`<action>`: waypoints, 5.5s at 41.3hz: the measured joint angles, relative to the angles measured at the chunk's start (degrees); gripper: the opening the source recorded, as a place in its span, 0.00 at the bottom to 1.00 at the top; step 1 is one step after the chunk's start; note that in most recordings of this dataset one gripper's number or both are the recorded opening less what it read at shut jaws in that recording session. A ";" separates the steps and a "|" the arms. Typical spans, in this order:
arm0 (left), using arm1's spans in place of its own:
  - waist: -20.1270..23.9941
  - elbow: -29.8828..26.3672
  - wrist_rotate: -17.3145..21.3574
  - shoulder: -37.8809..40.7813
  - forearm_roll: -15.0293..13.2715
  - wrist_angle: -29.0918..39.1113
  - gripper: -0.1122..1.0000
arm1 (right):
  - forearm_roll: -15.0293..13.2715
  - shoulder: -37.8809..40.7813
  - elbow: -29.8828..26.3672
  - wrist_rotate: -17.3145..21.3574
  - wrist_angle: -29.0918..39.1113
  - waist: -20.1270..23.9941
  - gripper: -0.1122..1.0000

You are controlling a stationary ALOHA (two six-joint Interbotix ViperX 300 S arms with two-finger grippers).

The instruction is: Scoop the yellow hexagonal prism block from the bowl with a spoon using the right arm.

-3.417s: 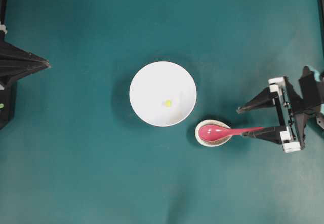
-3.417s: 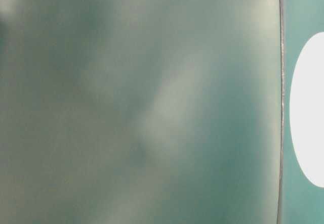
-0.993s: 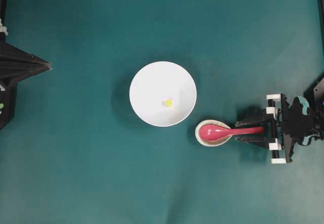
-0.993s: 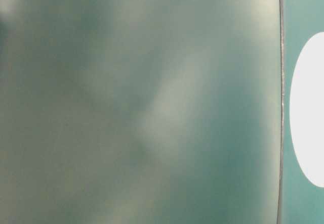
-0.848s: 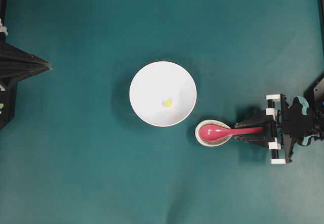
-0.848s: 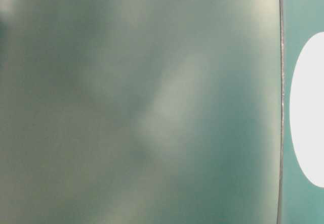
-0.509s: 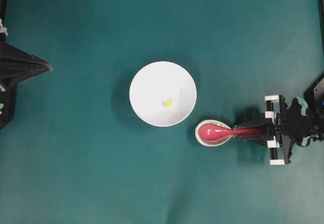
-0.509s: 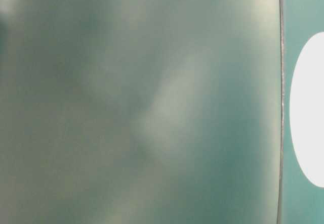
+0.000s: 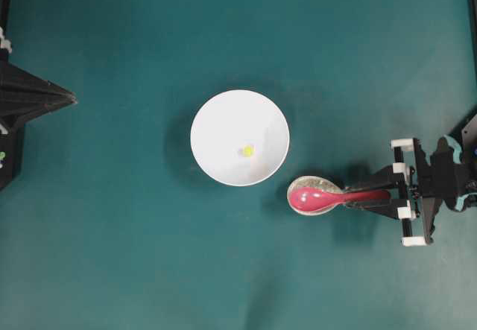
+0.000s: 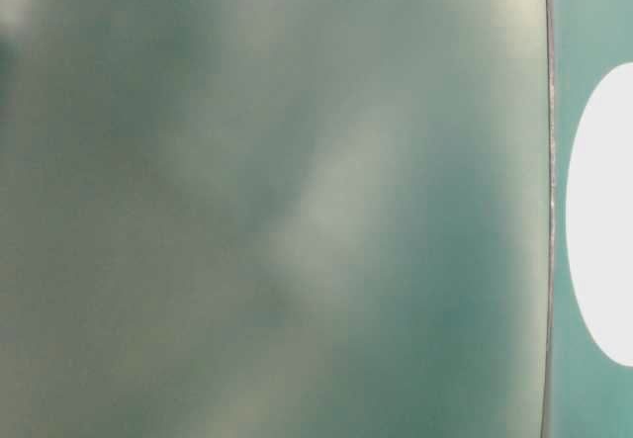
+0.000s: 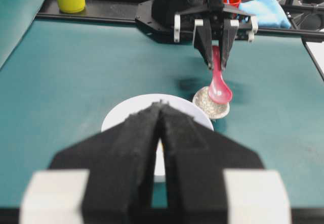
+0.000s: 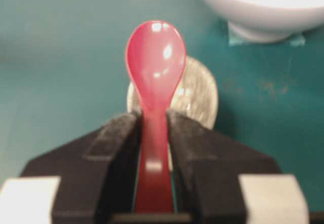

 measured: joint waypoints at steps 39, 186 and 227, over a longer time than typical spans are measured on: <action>0.00 0.00 -0.09 0.26 -0.09 1.41 0.10 | -0.09 -23.73 -22.06 -13.62 64.95 -28.56 0.33; 0.00 0.00 0.00 0.18 -0.09 0.62 0.10 | -17.49 10.46 -58.71 3.43 107.14 -39.11 0.33; 0.00 0.00 -0.09 0.09 0.00 0.62 0.10 | -20.04 11.34 -58.36 4.22 98.79 -39.11 0.32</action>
